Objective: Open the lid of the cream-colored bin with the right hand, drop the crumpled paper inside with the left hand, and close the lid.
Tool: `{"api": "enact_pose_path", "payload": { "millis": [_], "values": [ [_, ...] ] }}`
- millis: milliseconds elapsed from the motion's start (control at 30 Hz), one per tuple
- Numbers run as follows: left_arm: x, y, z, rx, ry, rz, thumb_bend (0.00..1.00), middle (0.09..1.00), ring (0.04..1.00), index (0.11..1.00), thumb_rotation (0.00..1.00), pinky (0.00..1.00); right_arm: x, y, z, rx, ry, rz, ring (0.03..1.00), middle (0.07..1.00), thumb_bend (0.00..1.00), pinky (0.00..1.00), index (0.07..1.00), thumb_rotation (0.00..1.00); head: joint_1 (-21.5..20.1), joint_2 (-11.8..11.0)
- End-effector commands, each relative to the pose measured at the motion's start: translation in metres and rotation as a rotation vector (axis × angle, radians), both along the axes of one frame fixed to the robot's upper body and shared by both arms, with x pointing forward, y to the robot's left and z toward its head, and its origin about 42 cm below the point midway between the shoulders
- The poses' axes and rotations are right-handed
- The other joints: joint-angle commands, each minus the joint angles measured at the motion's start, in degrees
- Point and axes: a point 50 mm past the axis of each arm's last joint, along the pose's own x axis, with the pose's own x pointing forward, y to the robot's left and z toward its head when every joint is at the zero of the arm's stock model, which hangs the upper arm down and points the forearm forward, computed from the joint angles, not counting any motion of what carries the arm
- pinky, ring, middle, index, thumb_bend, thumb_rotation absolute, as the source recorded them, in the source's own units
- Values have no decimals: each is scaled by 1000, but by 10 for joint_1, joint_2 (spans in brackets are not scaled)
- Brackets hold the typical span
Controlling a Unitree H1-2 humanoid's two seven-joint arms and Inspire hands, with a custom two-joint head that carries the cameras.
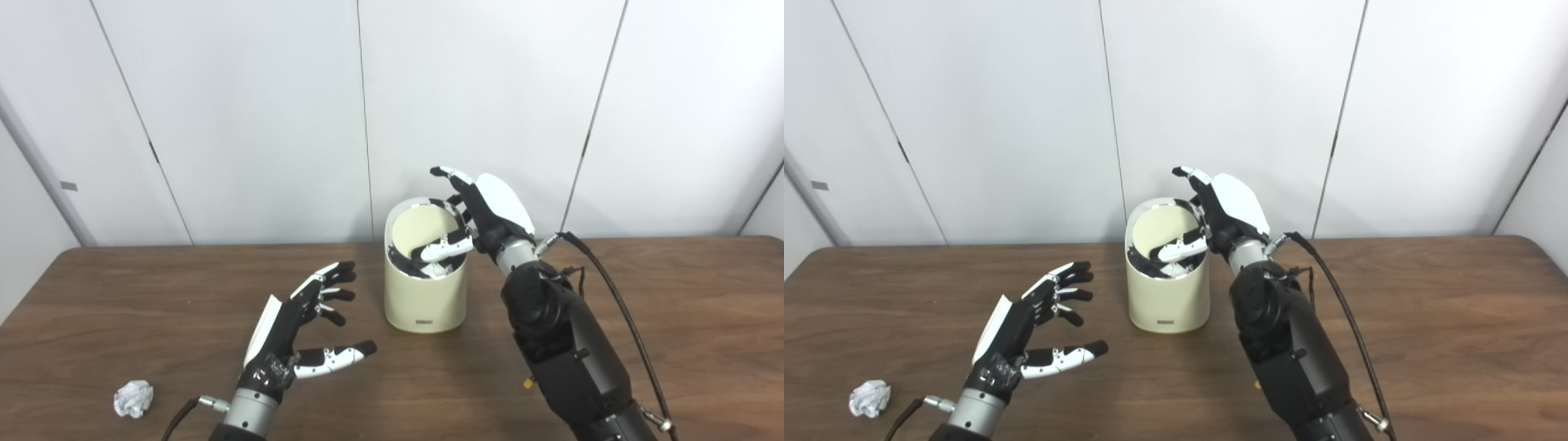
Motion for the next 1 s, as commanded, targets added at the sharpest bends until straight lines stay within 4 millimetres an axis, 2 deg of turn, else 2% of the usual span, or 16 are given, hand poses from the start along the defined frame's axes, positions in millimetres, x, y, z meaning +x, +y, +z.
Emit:
{"api": "enact_pose_path", "payload": {
  "millis": [0,133,233,300,467,567,700,867,967],
  "values": [
    [1,-2,16,-7,-68,-1,733,821,733,856,27,550,2,-9,-7,-47,41,-55,734,916,691,571,866,0,1,0],
    [1,-1,16,-6,-69,0,732,822,733,856,21,558,1,-11,-5,-14,44,-47,774,919,679,587,873,0,3,-1],
    [2,0,15,-7,-71,-3,731,821,734,856,27,557,-1,-13,0,58,34,-32,815,908,653,606,882,154,2,-3],
    [2,1,15,-10,-72,-5,732,819,733,856,22,556,-2,-15,4,118,23,-15,834,909,646,617,885,218,0,-3],
    [3,0,15,-6,-71,-6,734,819,733,854,19,555,-9,-23,14,259,-43,46,834,909,618,634,871,156,0,-4],
    [3,0,16,-5,-70,-5,736,819,733,852,30,553,-13,-29,19,277,-93,54,808,892,622,598,856,185,-1,-4],
    [3,-2,16,-7,-70,-8,738,820,734,853,34,553,-20,-38,23,286,-115,54,780,873,615,582,862,297,-1,-4],
    [4,-2,17,-5,-74,-14,733,821,733,853,34,550,-30,-52,15,333,-141,58,764,864,609,576,855,279,-1,-4],
    [5,-2,17,-6,-75,-12,733,821,733,854,40,552,-36,-63,5,339,-149,63,756,863,610,569,850,339,-1,-4]
  ]
}}
